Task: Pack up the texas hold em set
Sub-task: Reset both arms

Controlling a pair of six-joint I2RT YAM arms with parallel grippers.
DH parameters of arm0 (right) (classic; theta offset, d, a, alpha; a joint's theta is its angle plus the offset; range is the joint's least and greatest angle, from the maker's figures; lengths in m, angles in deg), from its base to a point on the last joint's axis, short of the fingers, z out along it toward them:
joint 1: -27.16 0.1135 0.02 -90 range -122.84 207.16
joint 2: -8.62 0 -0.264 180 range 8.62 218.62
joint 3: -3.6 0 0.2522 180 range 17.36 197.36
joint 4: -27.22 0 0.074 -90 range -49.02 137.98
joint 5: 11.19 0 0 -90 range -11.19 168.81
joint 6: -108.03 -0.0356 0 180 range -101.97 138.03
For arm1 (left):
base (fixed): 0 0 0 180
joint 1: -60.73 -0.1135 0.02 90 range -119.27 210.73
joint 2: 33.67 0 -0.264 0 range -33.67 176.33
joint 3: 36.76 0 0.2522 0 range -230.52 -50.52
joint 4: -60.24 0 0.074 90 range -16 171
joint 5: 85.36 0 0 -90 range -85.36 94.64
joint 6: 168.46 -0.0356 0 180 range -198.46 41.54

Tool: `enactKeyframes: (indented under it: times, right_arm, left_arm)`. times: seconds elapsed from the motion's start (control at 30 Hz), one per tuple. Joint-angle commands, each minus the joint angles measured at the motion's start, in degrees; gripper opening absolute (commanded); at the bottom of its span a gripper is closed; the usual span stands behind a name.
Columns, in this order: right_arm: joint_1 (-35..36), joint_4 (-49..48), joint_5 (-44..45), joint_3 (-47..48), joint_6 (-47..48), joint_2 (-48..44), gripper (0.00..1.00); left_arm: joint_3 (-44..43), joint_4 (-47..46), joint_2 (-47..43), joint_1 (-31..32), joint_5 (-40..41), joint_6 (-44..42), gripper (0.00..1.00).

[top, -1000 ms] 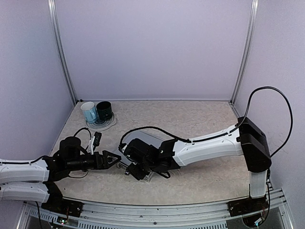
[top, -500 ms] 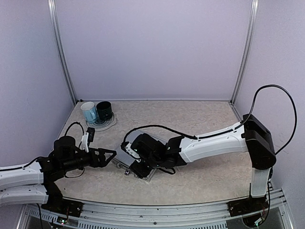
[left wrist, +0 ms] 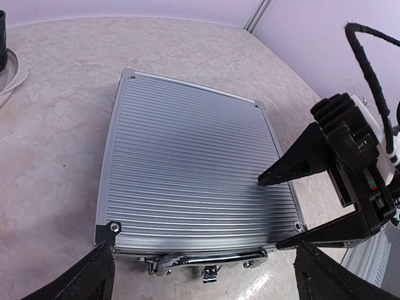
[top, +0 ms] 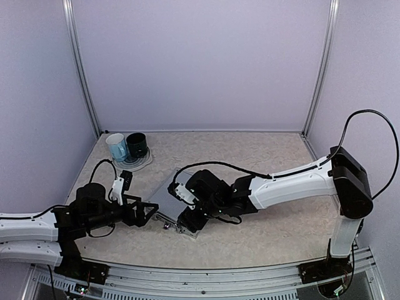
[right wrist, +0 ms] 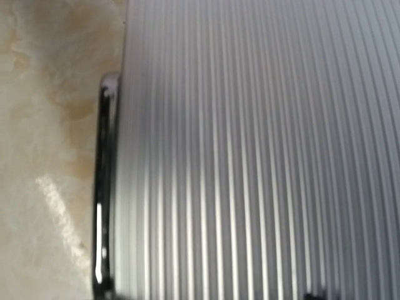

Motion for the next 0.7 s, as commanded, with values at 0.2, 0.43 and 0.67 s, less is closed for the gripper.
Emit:
enactKeyframes:
  times: [0.2,0.43,0.67]
  right_arm:
    - [-0.6,2.7,-1.8,-4.8,-2.6,-6.0,0.84]
    - [-1.3,4.5,-0.3,-6.6,-1.1,-8.2,0.88]
    - [-3.9,0.3,-2.7,-13.3,-0.3,-14.8,0.89]
  left_arm:
    - [0.2,-2.5,-0.4,1.3,3.8,-4.6,0.99]
    - [-6.8,3.1,3.5,9.4,9.3,-15.5,0.99]
    - [-21.7,10.4,14.1,12.3,8.8,-23.9,0.99]
